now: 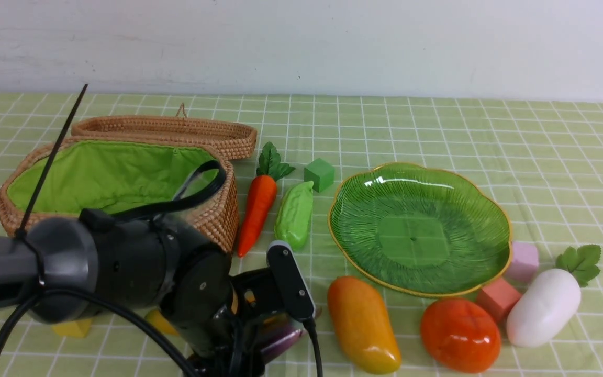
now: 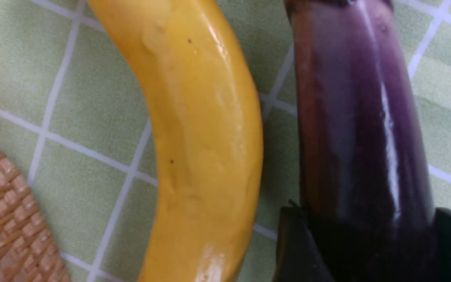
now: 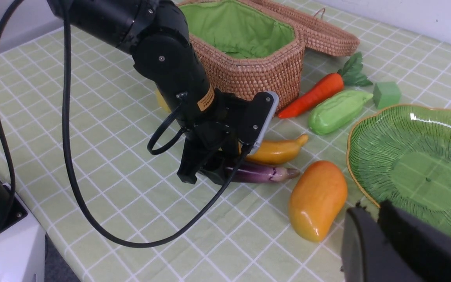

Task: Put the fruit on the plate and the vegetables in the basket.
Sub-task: Use the left arm to grab an eggplant and put it into the left basket, then use the left arm to grab a banana and put it into the right plate, then take a chayote with your left arm and place it on the basket on the left.

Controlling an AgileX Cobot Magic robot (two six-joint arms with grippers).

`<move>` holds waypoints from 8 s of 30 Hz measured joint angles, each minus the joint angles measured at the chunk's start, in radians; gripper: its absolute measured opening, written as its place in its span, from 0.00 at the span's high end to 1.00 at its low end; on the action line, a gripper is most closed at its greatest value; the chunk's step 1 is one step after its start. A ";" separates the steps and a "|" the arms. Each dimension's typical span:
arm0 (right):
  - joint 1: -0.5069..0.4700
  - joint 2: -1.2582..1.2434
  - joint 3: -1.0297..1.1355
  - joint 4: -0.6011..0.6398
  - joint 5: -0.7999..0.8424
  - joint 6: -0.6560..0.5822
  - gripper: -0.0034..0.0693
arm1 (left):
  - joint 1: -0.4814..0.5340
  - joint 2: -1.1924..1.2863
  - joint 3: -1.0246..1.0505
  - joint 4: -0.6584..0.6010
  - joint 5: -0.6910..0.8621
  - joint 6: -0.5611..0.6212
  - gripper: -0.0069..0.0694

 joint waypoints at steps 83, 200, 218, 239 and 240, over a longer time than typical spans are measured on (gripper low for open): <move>0.000 0.005 0.000 0.047 -0.211 -0.052 0.83 | 0.443 -0.208 -0.326 0.138 0.100 0.178 0.12; 0.000 0.005 0.000 -0.169 -0.215 0.134 0.77 | -0.091 0.584 -1.047 -0.435 0.042 0.462 0.10; 0.000 0.011 0.000 -0.195 -0.147 0.134 0.82 | -0.069 0.147 -1.047 -0.245 0.543 -0.198 0.93; 0.000 0.012 0.000 -0.215 -0.109 0.134 0.83 | -0.107 0.099 -0.828 0.083 0.628 -0.697 0.92; 0.000 0.012 0.000 -0.215 -0.109 0.134 0.83 | -0.100 0.138 -0.838 0.106 0.616 -0.708 0.90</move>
